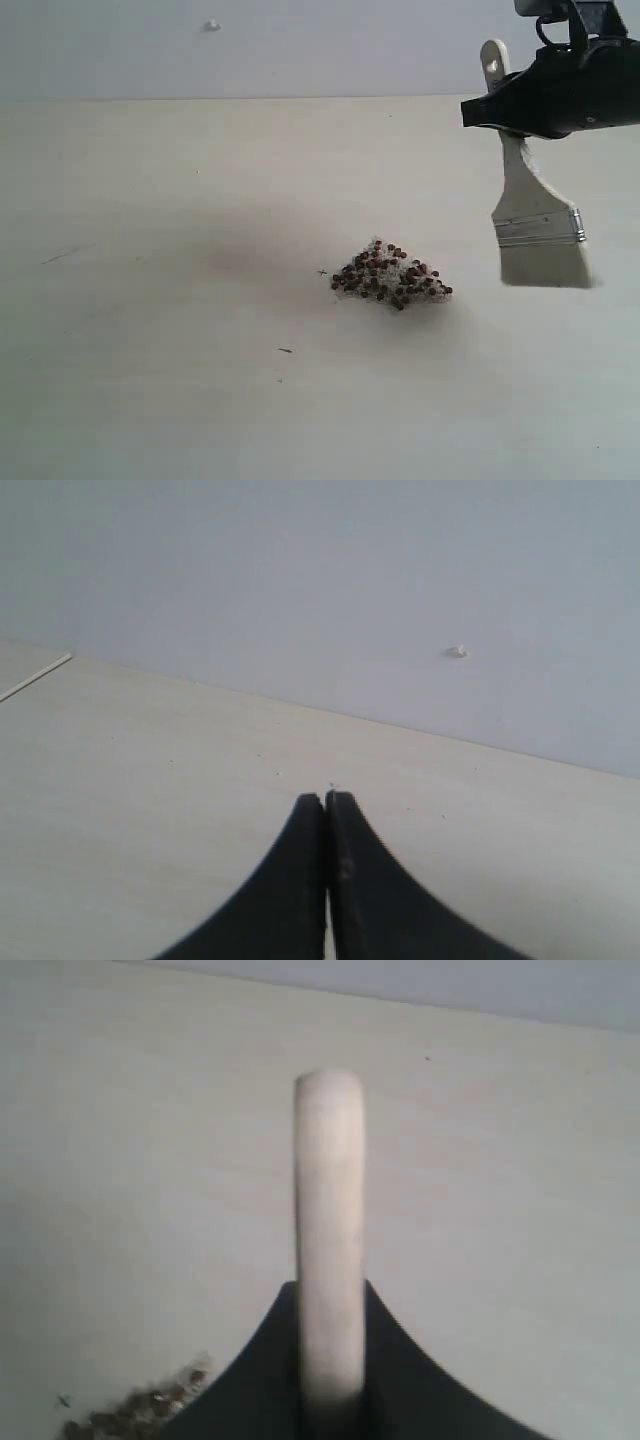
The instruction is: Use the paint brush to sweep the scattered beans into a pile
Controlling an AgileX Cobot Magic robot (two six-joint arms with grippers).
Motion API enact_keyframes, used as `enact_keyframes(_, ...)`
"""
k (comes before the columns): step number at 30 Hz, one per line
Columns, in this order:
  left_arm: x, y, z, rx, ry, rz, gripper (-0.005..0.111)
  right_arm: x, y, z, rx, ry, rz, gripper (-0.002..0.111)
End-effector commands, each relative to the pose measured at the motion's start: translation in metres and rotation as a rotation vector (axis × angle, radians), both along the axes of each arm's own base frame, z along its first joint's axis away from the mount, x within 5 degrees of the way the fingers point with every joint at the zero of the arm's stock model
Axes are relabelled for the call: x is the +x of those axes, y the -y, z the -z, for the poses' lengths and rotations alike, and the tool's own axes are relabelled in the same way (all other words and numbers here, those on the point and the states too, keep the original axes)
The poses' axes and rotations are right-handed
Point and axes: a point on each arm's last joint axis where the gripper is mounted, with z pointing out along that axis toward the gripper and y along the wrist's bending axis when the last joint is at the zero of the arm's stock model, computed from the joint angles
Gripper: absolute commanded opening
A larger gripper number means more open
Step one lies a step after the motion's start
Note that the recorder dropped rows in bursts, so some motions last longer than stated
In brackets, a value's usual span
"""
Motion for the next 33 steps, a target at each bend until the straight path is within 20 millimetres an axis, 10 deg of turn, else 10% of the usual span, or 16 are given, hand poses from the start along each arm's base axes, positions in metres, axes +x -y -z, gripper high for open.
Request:
enact_keyframes(1,0.000,0.000,-0.001,-0.002,0.009,-0.004,0.000,0.006,0.013,-0.016,-0.138,-0.060,0.068,0.000)
enact_keyframes(7,0.000,0.000,-0.001,-0.002,0.009,-0.004,0.000,0.012,0.032,-0.025,-0.140,-0.020,0.360,0.000)
enact_keyframes(15,0.000,0.000,-0.001,-0.002,0.009,-0.004,0.000,-0.010,0.024,-0.011,0.324,0.385,0.443,0.000)
enact_keyframes(33,0.000,0.000,-0.001,-0.002,0.009,-0.004,0.000,-0.075,-0.006,0.046,0.189,0.540,0.405,0.000)
